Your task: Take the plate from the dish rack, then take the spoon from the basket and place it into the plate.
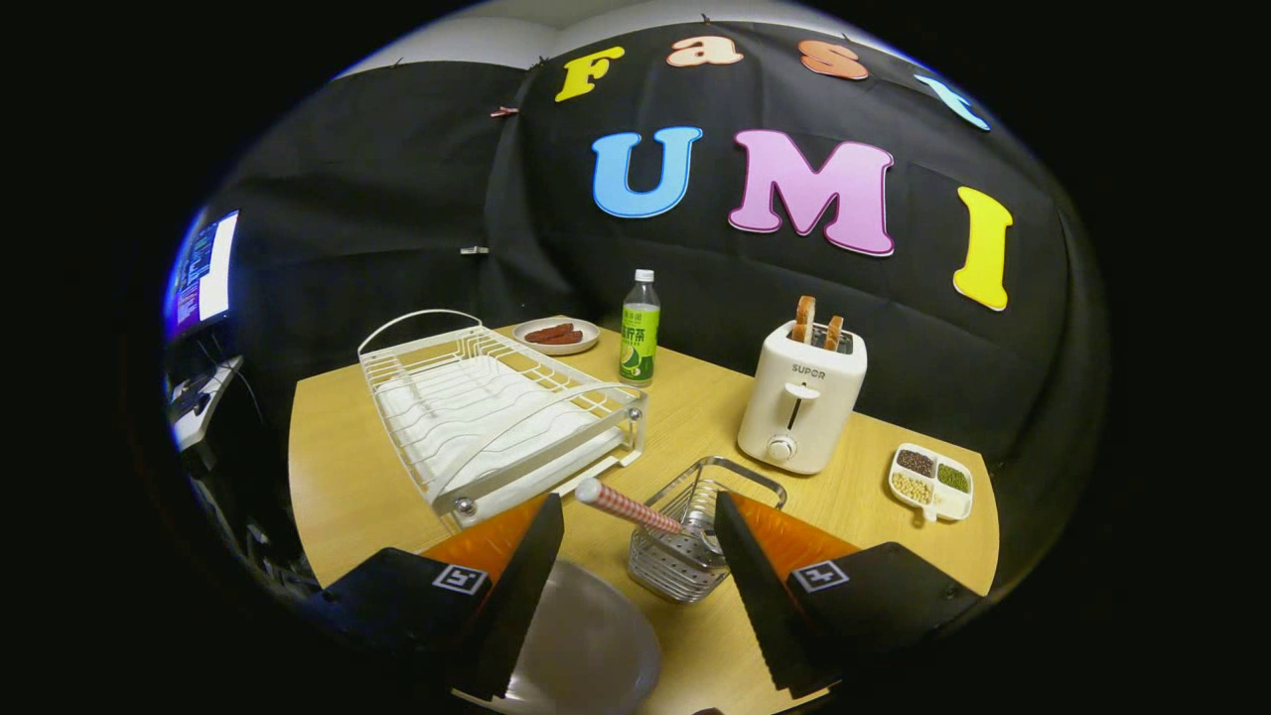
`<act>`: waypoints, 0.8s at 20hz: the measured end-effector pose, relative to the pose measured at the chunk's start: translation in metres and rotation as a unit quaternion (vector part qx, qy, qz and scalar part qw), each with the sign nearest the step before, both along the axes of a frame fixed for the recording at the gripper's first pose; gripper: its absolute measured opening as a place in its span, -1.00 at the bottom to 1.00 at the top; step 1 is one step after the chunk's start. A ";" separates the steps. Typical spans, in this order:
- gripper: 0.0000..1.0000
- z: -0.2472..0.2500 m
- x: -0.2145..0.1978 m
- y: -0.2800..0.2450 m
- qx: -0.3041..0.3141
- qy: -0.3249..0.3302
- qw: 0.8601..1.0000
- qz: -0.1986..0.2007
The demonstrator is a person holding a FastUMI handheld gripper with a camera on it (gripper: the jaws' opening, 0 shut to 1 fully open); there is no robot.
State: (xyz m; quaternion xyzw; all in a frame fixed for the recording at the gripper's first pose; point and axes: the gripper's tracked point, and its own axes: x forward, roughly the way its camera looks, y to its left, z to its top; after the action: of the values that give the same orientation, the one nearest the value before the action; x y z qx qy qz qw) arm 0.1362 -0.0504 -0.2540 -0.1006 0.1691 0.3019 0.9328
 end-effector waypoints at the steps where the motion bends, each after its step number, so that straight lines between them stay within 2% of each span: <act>1: 0.88 -0.004 0.005 0.004 0.004 0.004 1.000 -0.006; 5: 0.75 -0.012 0.023 0.011 -0.001 -0.005 1.000 -0.020; 8: 0.33 -0.020 0.025 0.016 0.007 0.024 0.999 -0.029; 11: 0.19 -0.013 0.027 0.023 0.006 0.024 0.999 -0.025; 12: 0.03 -0.015 0.028 0.022 0.003 0.023 0.999 -0.025; 16: -0.08 -0.010 0.029 0.025 0.011 0.036 0.999 -0.023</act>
State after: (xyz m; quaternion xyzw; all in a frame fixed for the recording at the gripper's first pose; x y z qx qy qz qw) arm 0.1647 -0.0255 -0.2641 -0.0758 0.2011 0.2858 0.9339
